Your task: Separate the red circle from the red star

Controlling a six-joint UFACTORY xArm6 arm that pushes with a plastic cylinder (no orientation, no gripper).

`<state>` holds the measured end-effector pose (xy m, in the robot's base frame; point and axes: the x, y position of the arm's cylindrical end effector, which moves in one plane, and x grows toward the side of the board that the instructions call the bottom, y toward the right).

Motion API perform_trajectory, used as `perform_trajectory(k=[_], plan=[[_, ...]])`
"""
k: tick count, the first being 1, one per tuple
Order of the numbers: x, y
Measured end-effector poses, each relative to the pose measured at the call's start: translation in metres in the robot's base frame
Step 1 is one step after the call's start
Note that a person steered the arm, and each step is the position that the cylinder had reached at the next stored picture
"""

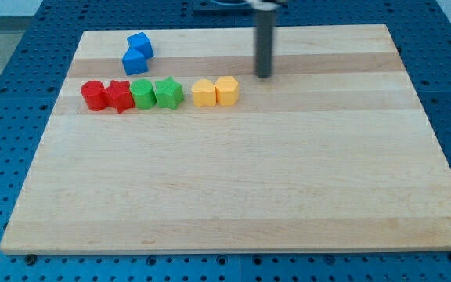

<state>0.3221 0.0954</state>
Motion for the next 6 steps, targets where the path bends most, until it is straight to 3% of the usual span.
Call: perform_trajectory(k=[1,2,3,4,6], plan=[[0.094,0.037],[0.197,-0.026],[0.181,-0.086],[0.135,-0.131],[0.073,-0.175]])
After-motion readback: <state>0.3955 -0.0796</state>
